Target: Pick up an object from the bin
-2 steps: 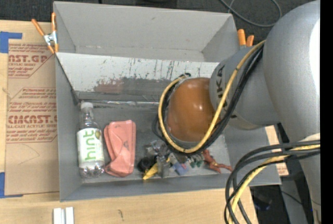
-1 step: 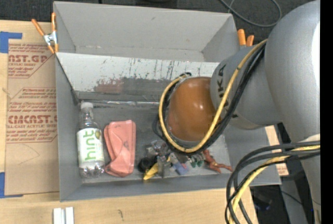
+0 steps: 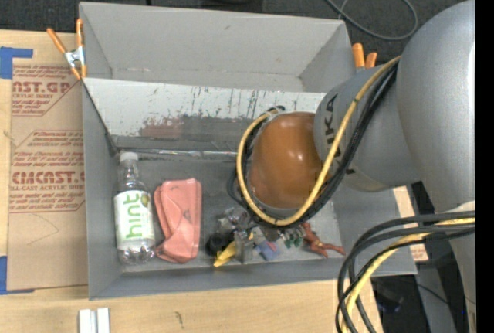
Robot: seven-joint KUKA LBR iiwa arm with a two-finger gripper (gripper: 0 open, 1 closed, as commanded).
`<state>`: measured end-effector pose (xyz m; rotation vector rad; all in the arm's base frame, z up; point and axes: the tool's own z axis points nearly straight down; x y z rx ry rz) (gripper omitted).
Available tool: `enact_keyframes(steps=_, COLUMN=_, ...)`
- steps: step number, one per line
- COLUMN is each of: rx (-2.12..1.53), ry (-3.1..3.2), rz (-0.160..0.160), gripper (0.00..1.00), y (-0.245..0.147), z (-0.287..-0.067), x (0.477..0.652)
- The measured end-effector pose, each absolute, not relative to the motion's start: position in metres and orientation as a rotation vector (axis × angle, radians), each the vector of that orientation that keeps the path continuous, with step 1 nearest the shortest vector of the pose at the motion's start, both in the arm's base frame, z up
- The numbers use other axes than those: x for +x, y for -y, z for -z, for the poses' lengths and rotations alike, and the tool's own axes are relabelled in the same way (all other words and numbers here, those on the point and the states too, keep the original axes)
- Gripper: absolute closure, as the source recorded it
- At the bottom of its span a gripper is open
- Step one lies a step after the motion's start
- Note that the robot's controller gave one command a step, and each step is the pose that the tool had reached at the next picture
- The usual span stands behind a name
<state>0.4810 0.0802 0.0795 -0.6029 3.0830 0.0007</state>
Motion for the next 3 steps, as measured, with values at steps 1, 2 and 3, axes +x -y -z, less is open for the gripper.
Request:
enact_keyframes(steps=1, rx=-0.605, ry=-3.092, rz=-0.001, gripper=1.0, y=-0.08, z=-0.09, x=0.479)
enact_keyframes(steps=2, rx=-0.605, ry=-3.092, rz=-0.001, gripper=1.0, y=-0.08, z=-0.112, x=0.478)
enact_keyframes(steps=3, rx=-0.603, ry=-3.08, rz=0.0, gripper=1.0, y=-0.081, z=-0.145, x=0.479)
